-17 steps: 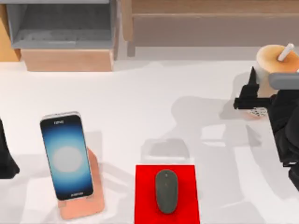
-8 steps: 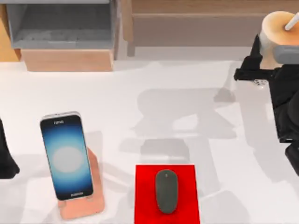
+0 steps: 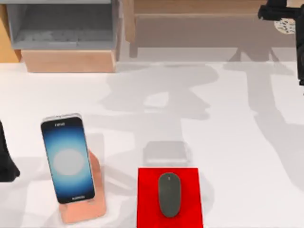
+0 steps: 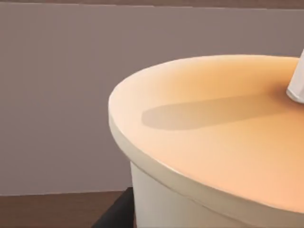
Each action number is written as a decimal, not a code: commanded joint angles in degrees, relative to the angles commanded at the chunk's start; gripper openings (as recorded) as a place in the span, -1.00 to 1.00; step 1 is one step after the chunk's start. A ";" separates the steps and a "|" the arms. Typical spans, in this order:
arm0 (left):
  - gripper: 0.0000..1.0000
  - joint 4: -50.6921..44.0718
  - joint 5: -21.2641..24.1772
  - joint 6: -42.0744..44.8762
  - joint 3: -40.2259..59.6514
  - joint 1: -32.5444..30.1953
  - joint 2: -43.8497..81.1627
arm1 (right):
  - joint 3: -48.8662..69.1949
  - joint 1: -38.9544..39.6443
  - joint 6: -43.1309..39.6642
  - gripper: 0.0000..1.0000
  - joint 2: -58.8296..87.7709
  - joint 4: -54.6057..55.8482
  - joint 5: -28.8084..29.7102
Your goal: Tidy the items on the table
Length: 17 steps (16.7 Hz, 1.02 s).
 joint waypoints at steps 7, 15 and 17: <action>1.00 0.00 0.00 0.00 0.00 0.00 0.00 | 17.15 -4.70 1.96 -1.00 2.30 -23.69 -7.11; 1.00 0.00 0.00 0.00 0.00 0.00 0.00 | 29.18 -7.29 5.30 -1.00 7.13 -36.97 -14.64; 1.00 0.00 0.00 0.00 0.00 0.00 0.00 | 29.18 -7.29 5.30 -1.00 7.13 -36.97 -14.64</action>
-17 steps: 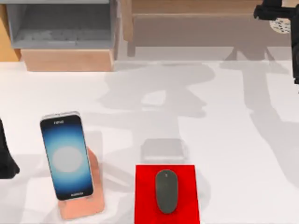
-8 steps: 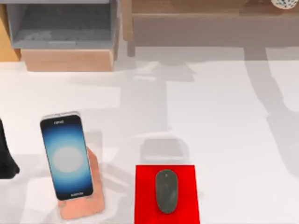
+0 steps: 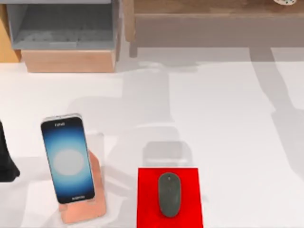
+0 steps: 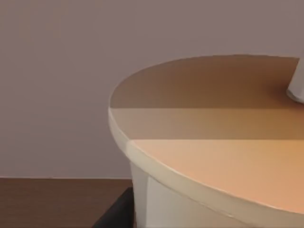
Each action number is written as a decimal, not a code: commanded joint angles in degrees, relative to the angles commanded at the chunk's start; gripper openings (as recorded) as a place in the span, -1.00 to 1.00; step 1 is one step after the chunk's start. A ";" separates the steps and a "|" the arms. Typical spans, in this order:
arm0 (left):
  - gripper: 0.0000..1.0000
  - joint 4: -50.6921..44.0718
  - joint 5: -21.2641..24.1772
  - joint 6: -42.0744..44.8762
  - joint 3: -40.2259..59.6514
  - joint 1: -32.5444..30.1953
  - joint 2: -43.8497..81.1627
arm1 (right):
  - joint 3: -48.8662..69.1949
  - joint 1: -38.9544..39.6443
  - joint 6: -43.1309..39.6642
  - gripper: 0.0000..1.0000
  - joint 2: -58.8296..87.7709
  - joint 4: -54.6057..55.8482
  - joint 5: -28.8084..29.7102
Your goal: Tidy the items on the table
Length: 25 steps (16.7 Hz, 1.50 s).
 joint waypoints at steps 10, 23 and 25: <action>1.00 0.00 0.00 0.00 0.00 0.00 0.00 | -0.10 0.26 -0.01 -1.00 -0.11 0.04 -0.05; 1.00 0.00 0.00 0.00 0.00 0.00 0.00 | 0.00 0.00 0.00 -0.10 0.00 0.00 0.00; 1.00 0.00 0.00 0.00 0.00 0.00 0.00 | 0.00 0.00 0.00 0.21 0.00 0.00 0.00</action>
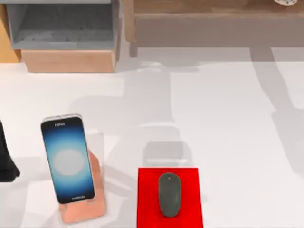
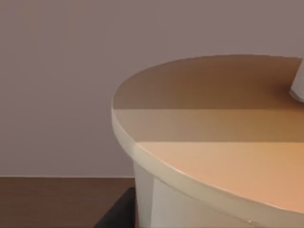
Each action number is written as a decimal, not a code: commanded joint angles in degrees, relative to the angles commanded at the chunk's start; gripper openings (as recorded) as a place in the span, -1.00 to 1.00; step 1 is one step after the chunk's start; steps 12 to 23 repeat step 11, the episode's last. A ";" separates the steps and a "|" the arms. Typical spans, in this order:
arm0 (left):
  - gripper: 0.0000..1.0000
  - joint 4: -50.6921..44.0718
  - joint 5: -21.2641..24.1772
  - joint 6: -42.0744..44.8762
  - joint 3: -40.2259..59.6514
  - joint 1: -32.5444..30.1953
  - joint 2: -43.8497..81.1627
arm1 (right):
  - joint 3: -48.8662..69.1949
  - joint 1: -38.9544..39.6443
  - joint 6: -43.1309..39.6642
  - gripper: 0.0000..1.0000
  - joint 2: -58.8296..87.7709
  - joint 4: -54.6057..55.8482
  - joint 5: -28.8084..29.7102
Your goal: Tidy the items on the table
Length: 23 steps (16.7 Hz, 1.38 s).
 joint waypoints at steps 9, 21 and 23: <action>1.00 0.00 0.00 0.00 0.00 0.00 0.00 | 0.00 0.00 0.00 1.00 0.00 0.00 0.00; 1.00 0.00 0.00 0.00 0.00 0.00 0.00 | 0.00 0.00 0.00 1.00 0.00 0.00 0.00; 1.00 0.00 0.00 0.00 0.00 0.00 0.00 | 0.00 0.00 0.00 1.00 0.00 0.00 0.00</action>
